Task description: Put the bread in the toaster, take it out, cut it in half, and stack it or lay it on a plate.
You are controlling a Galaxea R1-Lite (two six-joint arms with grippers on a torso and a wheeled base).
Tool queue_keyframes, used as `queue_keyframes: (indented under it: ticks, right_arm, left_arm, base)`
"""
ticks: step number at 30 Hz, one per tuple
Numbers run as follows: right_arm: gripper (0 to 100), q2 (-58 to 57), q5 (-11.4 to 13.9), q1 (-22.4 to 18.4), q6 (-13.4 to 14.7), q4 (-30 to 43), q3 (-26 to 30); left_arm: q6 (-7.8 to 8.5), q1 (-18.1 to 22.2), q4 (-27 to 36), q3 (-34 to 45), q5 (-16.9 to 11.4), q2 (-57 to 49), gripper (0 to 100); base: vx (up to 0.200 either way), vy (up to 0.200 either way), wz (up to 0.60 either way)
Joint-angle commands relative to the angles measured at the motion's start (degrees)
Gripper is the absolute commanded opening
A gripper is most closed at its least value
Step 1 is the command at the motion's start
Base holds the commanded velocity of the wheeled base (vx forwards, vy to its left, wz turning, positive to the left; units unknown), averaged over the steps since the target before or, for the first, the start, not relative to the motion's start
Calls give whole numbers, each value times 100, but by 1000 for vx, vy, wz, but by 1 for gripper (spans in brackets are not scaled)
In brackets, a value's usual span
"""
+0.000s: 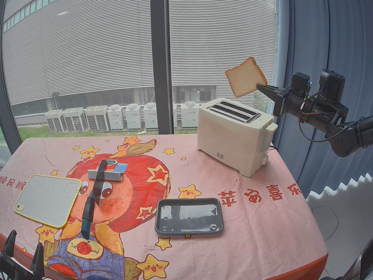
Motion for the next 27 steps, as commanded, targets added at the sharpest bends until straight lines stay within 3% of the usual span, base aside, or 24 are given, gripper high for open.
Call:
queue_keyframes:
  ticks: [1, 5, 15, 27]
  right_arm:
    - [0, 33, 1, -47, -8, 32, -133]
    - [0, 15, 115, -91, -8, 235, -151]
    - [0, 33, 133, -170, -8, 384, -203]
    - [0, 182, 150, -188, -245, 604, -212]
  left_arm:
    - [-1, -2, -2, 84, 2, -57, 100]
    - [-1, 6, -2, 84, 2, -57, 100]
    - [-1, -2, -2, 84, 2, -57, 100]
    - [-1, -2, -2, 84, 2, -57, 100]
  base:
    - [0, 0, 0]
    - [0, 0, 0]
    - [0, 0, 0]
    - [0, 0, 0]
